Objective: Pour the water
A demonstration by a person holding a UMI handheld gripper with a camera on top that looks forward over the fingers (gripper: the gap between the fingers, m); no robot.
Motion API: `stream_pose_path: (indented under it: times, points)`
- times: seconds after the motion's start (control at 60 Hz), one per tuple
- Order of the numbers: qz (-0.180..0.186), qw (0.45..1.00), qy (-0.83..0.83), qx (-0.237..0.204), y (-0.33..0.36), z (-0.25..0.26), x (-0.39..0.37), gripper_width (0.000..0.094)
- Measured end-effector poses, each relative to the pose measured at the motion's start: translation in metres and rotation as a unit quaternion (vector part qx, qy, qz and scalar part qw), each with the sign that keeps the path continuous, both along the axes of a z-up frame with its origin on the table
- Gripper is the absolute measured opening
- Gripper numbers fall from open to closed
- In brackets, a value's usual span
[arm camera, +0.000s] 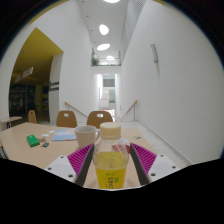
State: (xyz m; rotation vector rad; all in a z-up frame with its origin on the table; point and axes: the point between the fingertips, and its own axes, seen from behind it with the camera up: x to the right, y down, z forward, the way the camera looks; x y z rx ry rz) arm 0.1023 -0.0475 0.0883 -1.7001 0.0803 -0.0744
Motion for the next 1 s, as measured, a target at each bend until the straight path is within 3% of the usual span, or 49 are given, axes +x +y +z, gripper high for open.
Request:
stream_pose_path:
  times: [0.033,0.067,0.167,0.267,0.417,0.583,0.683,0.7,0.783,0.867,1.0]
  points:
    - [0.009,1.0,-0.002,0.001,0.005,-0.002,-0.007,0.0687]
    - [0.012,1.0,-0.001,-0.003,0.004,-0.005,-0.012,0.0525]
    - [-0.001,1.0,0.0,-0.003,0.001,-0.005,-0.008,0.0476]
    - [0.009,1.0,-0.006,-0.004,0.001,-0.008,-0.011,0.0391]
    - [0.008,0.999,-0.04,-0.01,0.003,-0.005,-0.005,0.0377]
    - [-0.024,0.952,-0.304,-0.018,0.063,0.056,0.019,0.0375]
    - [-0.035,0.847,-0.529,-0.038,0.122,0.086,0.02,0.0375]
    - [-0.024,0.822,-0.567,-0.047,0.124,0.096,0.034,0.0377]
    - [-0.041,0.658,-0.751,-0.05,0.17,0.106,0.012,0.0377]
    - [-0.01,0.513,-0.857,-0.045,0.189,0.106,-0.01,0.0381]
    - [0.026,0.375,-0.925,-0.056,0.201,0.095,-0.023,0.0382]
